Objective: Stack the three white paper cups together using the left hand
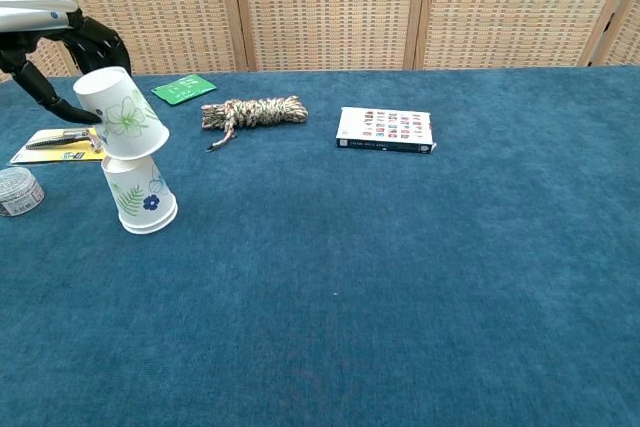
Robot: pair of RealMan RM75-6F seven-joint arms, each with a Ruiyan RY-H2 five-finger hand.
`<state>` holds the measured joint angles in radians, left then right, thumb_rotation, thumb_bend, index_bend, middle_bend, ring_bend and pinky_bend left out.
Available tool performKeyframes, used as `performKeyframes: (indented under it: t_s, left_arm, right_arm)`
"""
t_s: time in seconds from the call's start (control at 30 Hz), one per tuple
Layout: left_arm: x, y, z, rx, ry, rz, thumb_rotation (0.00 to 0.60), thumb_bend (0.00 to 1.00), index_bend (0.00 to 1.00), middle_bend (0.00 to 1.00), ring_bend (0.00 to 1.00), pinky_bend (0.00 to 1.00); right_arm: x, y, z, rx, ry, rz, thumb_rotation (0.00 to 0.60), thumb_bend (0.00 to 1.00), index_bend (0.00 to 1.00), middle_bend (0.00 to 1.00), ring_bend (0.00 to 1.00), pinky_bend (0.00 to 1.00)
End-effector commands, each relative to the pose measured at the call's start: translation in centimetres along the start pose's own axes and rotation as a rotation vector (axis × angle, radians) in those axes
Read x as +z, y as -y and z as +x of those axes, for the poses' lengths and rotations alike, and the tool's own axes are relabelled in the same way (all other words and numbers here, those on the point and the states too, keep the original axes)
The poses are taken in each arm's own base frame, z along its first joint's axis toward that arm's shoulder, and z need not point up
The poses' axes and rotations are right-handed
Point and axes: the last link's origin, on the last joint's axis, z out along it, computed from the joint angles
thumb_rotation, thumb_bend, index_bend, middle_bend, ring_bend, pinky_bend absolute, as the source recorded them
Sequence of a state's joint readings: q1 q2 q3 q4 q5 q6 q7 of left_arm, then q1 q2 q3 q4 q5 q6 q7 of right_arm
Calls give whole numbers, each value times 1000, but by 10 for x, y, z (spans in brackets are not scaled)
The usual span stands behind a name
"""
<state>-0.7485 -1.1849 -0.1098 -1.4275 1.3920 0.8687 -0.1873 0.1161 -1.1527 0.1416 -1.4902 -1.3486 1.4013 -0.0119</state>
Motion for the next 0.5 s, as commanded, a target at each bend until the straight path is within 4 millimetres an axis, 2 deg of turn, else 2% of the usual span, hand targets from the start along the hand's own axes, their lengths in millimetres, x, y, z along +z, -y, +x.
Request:
performKeyframes:
  t_s: [0.03, 0.5]
  left_arm:
    - [1, -1, -2, 0, 3, -5, 600, 227, 440, 471, 384, 295]
    - [-5, 3, -7, -9, 30, 13, 600, 226, 440, 470, 384, 276]
  right_arm:
    - [0, 0, 0, 1, -1, -1, 600, 0, 0, 0, 0, 0]
    - [-1, -3, 2, 7, -5, -6, 600, 0, 0, 0, 0, 0]
